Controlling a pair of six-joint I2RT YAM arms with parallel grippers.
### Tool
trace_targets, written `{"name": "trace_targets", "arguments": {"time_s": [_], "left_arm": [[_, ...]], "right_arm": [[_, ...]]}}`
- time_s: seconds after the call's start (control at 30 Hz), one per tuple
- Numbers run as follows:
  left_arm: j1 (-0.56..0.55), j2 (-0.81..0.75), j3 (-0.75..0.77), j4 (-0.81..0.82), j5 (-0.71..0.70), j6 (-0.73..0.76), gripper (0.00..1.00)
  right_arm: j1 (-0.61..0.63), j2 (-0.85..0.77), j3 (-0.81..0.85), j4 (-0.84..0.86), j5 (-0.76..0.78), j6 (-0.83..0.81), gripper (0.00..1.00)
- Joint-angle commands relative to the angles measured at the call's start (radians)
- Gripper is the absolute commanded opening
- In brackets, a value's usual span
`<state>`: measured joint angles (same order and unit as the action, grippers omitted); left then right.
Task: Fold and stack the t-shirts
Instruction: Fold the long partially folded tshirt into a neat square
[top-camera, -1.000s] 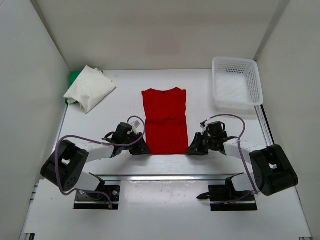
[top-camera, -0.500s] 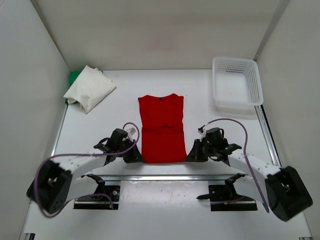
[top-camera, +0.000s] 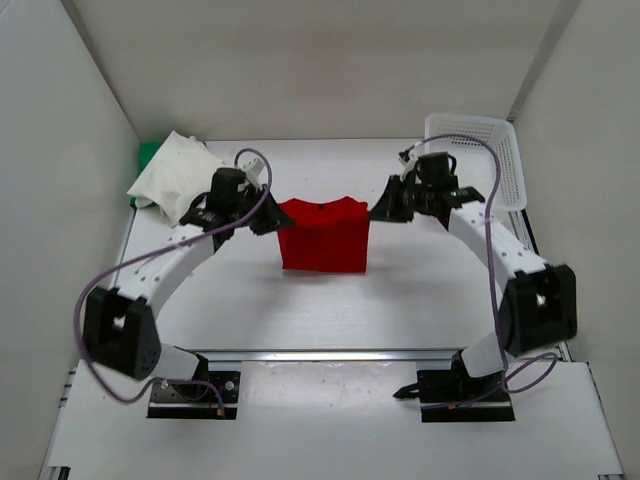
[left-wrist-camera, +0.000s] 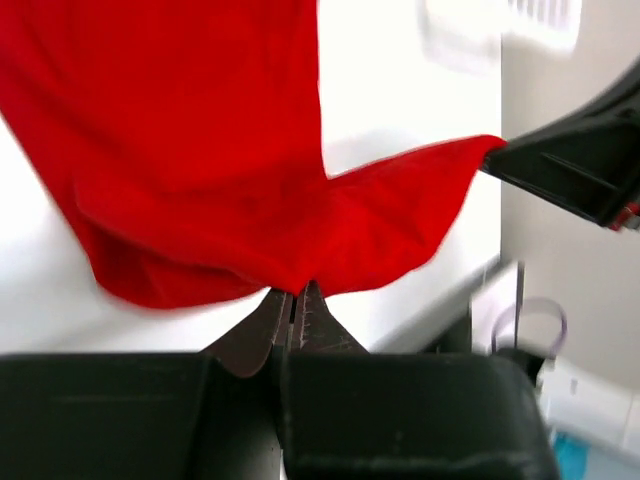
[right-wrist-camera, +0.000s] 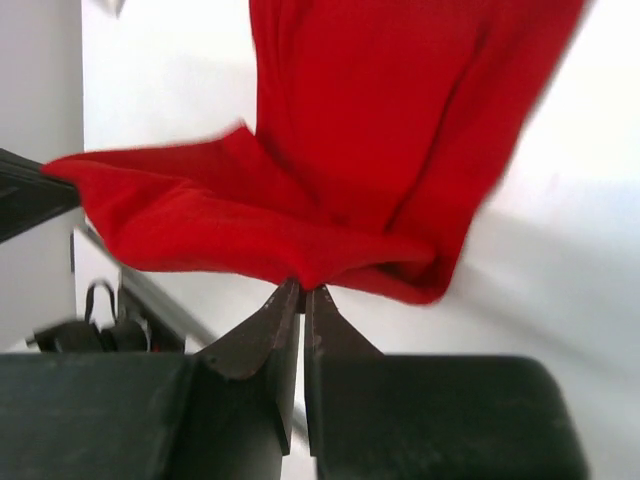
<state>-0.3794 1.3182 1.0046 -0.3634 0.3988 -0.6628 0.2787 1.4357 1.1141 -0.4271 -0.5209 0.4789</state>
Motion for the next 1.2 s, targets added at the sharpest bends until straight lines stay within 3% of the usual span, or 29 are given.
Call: {"name": "trace_targets", "arguments": {"time_s": [0.0,0.27,0.3,0.37,0.43,0.53,0.6,0.67,0.73,0.8,0.9,0.97,1.1,1.17], "left_arm": [[0.060,0.194,0.123,0.066,-0.014,0.020,0.00],[0.206,0.538,0.343,0.133,-0.072,-0.046,0.02],[0.215,0.576,0.363,0.126,-0.077,-0.044,0.09],[0.243,0.621,0.367,0.170,-0.045,-0.073,0.22],[0.263,0.628,0.373,0.191,-0.020,-0.098,0.33],[0.292,0.586,0.344,0.244,-0.040,-0.124,0.62],[0.287,0.543,0.339,0.260,-0.064,-0.117,0.58],[0.255,0.511,0.325,0.273,-0.064,-0.124,0.51],[0.162,0.486,0.280,0.316,-0.058,-0.121,0.47],[0.081,0.493,0.243,0.330,-0.055,-0.109,0.47],[-0.005,0.515,0.145,0.377,-0.018,-0.122,0.42],[-0.013,0.518,0.035,0.446,-0.009,-0.142,0.41],[-0.004,0.477,-0.173,0.541,0.008,-0.179,0.40],[0.001,0.467,-0.234,0.573,0.008,-0.176,0.40]], "right_arm": [[-0.042,0.170,0.217,-0.024,-0.036,-0.078,0.00],[-0.082,0.681,0.697,-0.139,-0.021,-0.083,0.00],[-0.085,0.740,0.776,-0.154,-0.028,-0.097,0.00],[-0.084,0.817,0.893,-0.221,-0.024,-0.099,0.15],[-0.082,0.862,1.015,-0.255,-0.045,-0.114,0.22],[-0.072,0.842,1.043,-0.272,-0.013,-0.140,0.36],[-0.056,0.818,1.011,-0.254,0.016,-0.151,0.42],[-0.042,0.796,0.949,-0.225,0.012,-0.148,0.29],[-0.010,0.798,0.909,-0.193,-0.022,-0.126,0.07],[0.022,0.798,0.868,-0.187,-0.024,-0.126,0.00],[0.066,0.715,0.663,-0.071,-0.004,-0.103,0.00],[0.074,0.610,0.432,0.045,0.001,-0.050,0.00],[0.050,0.532,0.183,0.224,-0.010,0.001,0.00],[0.036,0.554,0.136,0.246,-0.015,0.013,0.00]]}}
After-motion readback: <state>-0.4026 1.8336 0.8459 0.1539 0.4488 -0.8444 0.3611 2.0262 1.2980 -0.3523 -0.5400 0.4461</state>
